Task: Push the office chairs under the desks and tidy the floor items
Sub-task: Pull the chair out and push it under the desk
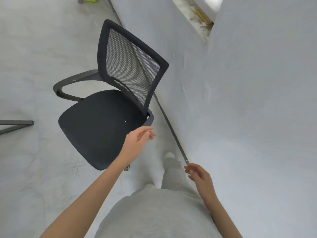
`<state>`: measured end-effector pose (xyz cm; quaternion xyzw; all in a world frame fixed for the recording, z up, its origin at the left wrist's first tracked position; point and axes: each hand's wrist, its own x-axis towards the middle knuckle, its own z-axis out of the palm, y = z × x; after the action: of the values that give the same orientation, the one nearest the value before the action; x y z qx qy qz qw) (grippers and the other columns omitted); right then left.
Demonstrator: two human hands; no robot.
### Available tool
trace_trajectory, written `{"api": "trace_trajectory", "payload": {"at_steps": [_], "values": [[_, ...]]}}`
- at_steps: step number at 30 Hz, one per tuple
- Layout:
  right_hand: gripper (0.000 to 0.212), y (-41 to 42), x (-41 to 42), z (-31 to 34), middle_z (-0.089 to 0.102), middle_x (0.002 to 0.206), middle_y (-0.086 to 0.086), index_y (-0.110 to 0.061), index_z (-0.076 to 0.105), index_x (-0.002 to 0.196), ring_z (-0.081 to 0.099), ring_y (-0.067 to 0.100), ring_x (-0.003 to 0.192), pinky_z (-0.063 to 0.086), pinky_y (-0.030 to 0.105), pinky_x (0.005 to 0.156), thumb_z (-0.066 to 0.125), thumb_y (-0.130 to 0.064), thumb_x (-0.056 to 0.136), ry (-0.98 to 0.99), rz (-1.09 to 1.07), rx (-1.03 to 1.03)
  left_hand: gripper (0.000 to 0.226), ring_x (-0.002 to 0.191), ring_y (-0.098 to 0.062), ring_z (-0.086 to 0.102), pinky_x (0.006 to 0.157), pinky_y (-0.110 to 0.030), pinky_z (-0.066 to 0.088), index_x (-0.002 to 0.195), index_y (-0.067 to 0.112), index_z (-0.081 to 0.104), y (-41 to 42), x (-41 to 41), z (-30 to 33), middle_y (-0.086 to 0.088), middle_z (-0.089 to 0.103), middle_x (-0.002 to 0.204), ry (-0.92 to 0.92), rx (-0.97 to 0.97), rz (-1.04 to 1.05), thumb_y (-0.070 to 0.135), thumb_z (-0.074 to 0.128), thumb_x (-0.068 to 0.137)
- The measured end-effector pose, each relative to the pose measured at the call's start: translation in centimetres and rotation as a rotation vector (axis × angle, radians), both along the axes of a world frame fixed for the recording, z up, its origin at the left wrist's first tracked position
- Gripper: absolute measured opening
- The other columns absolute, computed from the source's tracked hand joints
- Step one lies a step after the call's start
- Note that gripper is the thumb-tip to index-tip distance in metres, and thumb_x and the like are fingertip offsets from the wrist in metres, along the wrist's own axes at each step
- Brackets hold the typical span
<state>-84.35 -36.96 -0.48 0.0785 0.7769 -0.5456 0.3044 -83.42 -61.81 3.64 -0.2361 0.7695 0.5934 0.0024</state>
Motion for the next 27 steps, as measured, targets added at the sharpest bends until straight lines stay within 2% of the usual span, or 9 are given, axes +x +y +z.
{"api": "trace_trajectory", "payload": {"at_steps": [6, 10, 13, 16, 18, 19, 22, 25, 27], "values": [[0.026, -7.7, -15.0, 1.5, 0.070, 0.103, -0.001, -0.021, 0.065, 0.098, 0.064, 0.006, 0.096, 0.049, 0.021, 0.087, 0.049, -0.002, 0.089, 0.049, 0.287, -0.040, 0.025, 0.080, -0.001, 0.066, 0.076, -0.012, 0.049, 0.100, 0.024, 0.063, -0.8, -5.1, -1.5, 0.012, 0.072, 0.084, -0.035, 0.052, 0.289, 0.009, 0.043, 0.094], [0.026, -15.9, -25.5, 4.6, 0.066, 0.099, -0.010, -0.020, 0.065, 0.099, 0.057, -0.014, 0.087, 0.043, 0.005, 0.082, 0.049, -0.002, 0.088, 0.238, 0.517, -0.074, 0.029, 0.082, -0.004, 0.067, 0.077, -0.020, 0.048, 0.095, 0.031, 0.063, -1.7, -8.0, -2.0, 0.018, 0.072, 0.085, -0.115, 0.096, 0.504, 0.008, 0.044, 0.094], [0.029, -22.6, -31.9, 6.8, 0.063, 0.095, -0.010, -0.015, 0.064, 0.104, 0.058, 0.000, 0.086, 0.042, 0.003, 0.076, 0.047, 0.001, 0.087, 0.434, 0.528, -0.077, 0.027, 0.083, 0.000, 0.066, 0.080, -0.019, 0.049, 0.098, 0.027, 0.063, -3.1, -11.0, -1.2, 0.010, 0.073, 0.087, -0.120, 0.063, 0.563, 0.009, 0.044, 0.094], [0.034, -28.6, -37.1, 7.6, 0.058, 0.122, 0.009, -0.005, 0.054, 0.122, 0.052, 0.023, 0.113, 0.035, 0.025, 0.098, 0.043, -0.004, 0.090, 0.643, 0.626, 0.062, 0.025, 0.081, 0.005, 0.064, 0.075, -0.009, 0.046, 0.103, 0.021, 0.062, -4.7, -14.4, -0.7, 0.011, 0.069, 0.091, -0.111, 0.036, 0.573, 0.008, 0.043, 0.094], [0.039, -31.9, -39.7, 7.1, 0.050, 0.132, 0.016, 0.000, 0.042, 0.131, 0.045, 0.029, 0.122, 0.032, 0.033, 0.101, 0.039, -0.011, 0.094, 0.562, 0.727, 0.205, 0.024, 0.082, 0.004, 0.064, 0.073, -0.002, 0.043, 0.106, 0.018, 0.062, -5.7, -16.4, -0.8, 0.014, 0.067, 0.090, -0.111, 0.000, 0.539, 0.009, 0.044, 0.094], [0.038, -33.0, -40.4, 7.1, 0.051, 0.128, 0.017, 0.002, 0.044, 0.128, 0.046, 0.030, 0.120, 0.034, 0.034, 0.098, 0.037, -0.015, 0.095, 0.439, 0.743, 0.236, 0.024, 0.085, 0.002, 0.063, 0.073, 0.000, 0.042, 0.108, 0.017, 0.062, -6.1, -17.2, -0.8, 0.013, 0.067, 0.090, -0.118, -0.008, 0.521, 0.009, 0.045, 0.093], [0.032, -34.5, -40.4, 6.7, 0.056, 0.102, 0.010, -0.004, 0.054, 0.110, 0.054, 0.026, 0.098, 0.043, 0.035, 0.082, 0.039, -0.028, 0.094, 0.038, 0.671, 0.143, 0.026, 0.094, -0.007, 0.061, 0.072, 0.002, 0.042, 0.112, 0.014, 0.060, -6.5, -18.9, -0.6, 0.005, 0.067, 0.098, -0.132, -0.027, 0.505, 0.008, 0.045, 0.092], [0.029, -34.0, -39.4, 7.0, 0.058, 0.081, 0.003, -0.011, 0.057, 0.089, 0.055, 0.018, 0.071, 0.047, 0.028, 0.063, 0.039, -0.033, 0.093, -0.097, 0.595, 0.048, 0.029, 0.101, -0.010, 0.059, 0.074, 0.004, 0.039, 0.117, 0.011, 0.058, -6.5, -19.8, -0.2, -0.002, 0.065, 0.111, -0.111, -0.050, 0.513, 0.006, 0.046, 0.091], [0.030, -33.2, -38.5, 7.1, 0.053, 0.067, 0.000, -0.016, 0.053, 0.074, 0.050, 0.013, 0.058, 0.040, 0.022, 0.049, 0.037, -0.032, 0.094, -0.128, 0.575, 0.013, 0.031, 0.109, -0.012, 0.056, 0.084, -0.002, 0.040, 0.122, 0.011, 0.054, -6.2, -19.9, 0.1, -0.003, 0.062, 0.120, -0.111, -0.065, 0.510, 0.008, 0.048, 0.091]]}}
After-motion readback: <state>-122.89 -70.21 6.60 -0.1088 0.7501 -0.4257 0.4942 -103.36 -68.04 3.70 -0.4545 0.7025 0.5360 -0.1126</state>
